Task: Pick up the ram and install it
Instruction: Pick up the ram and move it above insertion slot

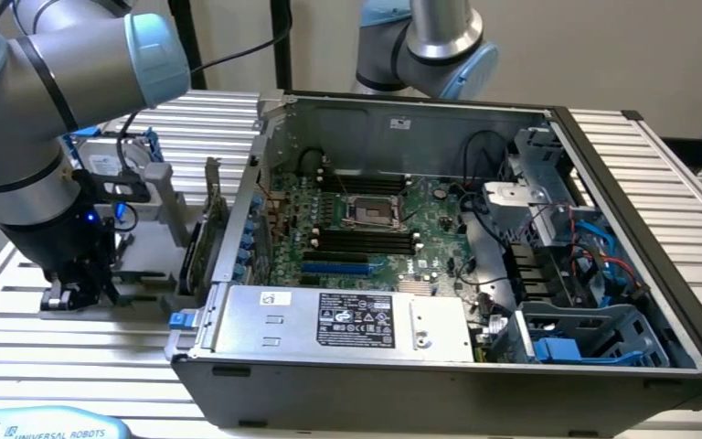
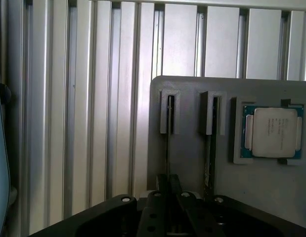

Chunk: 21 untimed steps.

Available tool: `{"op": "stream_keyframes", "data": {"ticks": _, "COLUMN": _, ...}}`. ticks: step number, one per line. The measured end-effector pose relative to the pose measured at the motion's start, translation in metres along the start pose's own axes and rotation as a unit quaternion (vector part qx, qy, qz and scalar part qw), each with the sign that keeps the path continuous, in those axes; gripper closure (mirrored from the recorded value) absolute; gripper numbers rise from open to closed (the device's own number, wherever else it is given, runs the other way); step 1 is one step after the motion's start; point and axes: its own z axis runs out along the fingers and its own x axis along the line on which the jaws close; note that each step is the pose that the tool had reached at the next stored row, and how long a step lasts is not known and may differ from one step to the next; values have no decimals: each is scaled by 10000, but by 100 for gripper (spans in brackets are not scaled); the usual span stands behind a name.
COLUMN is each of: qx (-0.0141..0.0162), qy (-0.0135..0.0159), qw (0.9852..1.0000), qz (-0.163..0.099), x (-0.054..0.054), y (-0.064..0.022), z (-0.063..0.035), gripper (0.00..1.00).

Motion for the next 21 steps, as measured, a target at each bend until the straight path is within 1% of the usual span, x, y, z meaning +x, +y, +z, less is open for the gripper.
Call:
{"op": "stream_keyframes", "data": {"ticks": 8, "qx": 0, "qy": 0, "qw": 10000, "qz": 11, "x": 0, "y": 0, "z": 0, "gripper": 87}}
{"op": "stream_keyframes", "data": {"ticks": 17, "qx": 3, "qy": -4, "qw": 9999, "qz": 147, "x": 0, "y": 0, "z": 0, "gripper": 87}}
{"op": "stream_keyframes", "data": {"ticks": 21, "qx": 3, "qy": -4, "qw": 9999, "qz": 163, "x": 0, "y": 0, "z": -5, "gripper": 87}}
